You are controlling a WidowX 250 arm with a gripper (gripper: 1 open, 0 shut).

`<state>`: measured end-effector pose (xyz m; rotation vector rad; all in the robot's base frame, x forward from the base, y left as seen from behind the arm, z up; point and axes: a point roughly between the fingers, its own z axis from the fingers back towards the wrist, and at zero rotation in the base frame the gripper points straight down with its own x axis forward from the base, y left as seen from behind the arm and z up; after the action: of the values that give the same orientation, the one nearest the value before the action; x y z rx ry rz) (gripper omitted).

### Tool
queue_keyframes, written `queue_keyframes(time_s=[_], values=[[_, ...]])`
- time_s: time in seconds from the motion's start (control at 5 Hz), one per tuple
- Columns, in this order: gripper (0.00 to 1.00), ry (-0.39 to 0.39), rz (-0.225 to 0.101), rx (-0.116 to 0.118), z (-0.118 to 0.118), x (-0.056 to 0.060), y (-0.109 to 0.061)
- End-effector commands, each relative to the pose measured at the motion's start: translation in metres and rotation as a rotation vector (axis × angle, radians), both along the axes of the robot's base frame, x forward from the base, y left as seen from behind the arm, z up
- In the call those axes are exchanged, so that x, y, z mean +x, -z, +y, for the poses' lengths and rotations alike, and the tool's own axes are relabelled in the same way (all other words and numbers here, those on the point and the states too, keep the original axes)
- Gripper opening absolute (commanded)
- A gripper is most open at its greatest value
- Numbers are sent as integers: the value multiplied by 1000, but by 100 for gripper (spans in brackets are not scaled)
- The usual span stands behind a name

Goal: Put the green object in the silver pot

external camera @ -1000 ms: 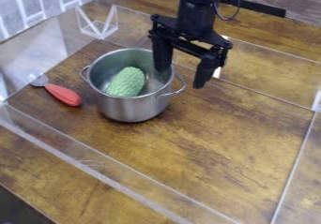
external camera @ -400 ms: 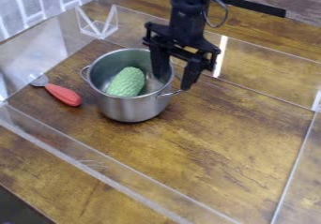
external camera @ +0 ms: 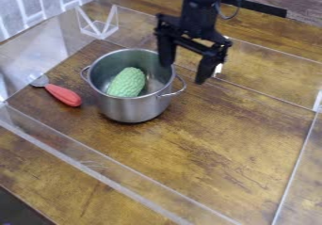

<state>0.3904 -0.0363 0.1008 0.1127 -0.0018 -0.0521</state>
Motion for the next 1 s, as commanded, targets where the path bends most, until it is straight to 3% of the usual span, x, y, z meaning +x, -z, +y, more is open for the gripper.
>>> queue_keyframes(time_s=[0.0,0.2,0.4,0.8], values=[[100,60,-42,-13,-8,-7,-25],[100,94,-43,-19,0,-12,-27],[100,119,-56,-35,5,-9,-33],[100,127,-81,-40,7,-9,-55]])
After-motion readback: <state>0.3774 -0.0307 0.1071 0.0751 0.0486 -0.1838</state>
